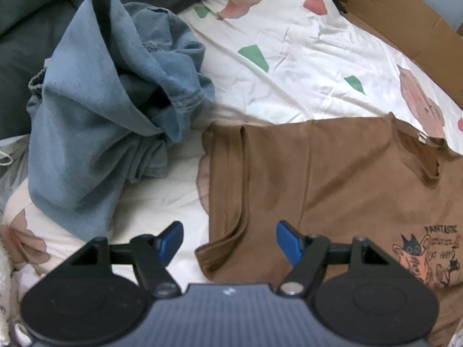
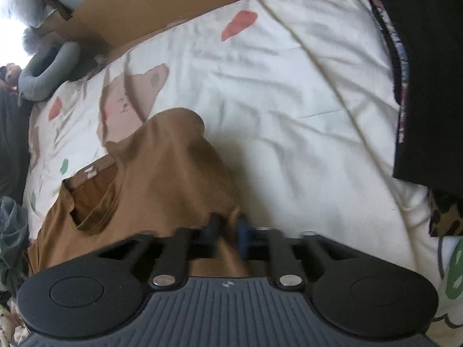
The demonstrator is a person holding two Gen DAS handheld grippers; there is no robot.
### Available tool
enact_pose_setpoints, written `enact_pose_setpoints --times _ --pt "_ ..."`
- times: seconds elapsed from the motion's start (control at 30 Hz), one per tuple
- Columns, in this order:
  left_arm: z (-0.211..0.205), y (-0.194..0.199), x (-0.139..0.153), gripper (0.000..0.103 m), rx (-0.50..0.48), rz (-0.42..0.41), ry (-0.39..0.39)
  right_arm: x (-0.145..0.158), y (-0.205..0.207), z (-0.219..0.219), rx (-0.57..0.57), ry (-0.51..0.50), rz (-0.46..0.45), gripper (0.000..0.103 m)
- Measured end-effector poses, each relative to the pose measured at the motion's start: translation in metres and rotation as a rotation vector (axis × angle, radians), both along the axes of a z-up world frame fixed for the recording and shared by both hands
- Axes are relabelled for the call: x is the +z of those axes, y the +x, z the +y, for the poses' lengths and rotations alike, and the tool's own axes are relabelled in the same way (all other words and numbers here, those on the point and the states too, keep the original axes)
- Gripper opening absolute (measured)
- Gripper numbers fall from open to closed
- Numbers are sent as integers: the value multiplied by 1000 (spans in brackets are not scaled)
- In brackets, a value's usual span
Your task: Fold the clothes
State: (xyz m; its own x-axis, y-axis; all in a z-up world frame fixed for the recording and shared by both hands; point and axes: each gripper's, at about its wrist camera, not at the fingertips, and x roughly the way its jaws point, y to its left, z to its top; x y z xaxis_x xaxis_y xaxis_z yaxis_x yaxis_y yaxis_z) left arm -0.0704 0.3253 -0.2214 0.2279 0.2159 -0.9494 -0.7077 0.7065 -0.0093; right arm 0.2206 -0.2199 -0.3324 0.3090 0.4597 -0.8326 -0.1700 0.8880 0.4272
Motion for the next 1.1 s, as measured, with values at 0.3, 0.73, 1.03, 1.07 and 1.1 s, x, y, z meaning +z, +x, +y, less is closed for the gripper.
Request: enact_pose_setpoints --times 0.3,0.73,1.03,1.07,1.1 --pt "-4 3 2 75 3 -43 -36 48 -24 26 116 113 -90 2" --pt "-13 21 21 81 -14 -134 -98 82 -53 90 311 248 -96 1" --pt "-6 17 23 82 4 -142 -96 67 -78 138 454 274 -45 1" --pt "-5 17 22 82 7 -142 -98 64 -82 144 475 271 -36 2" --pt "-4 17 21 82 10 -142 -101 60 -85 150 495 266 -25 3"
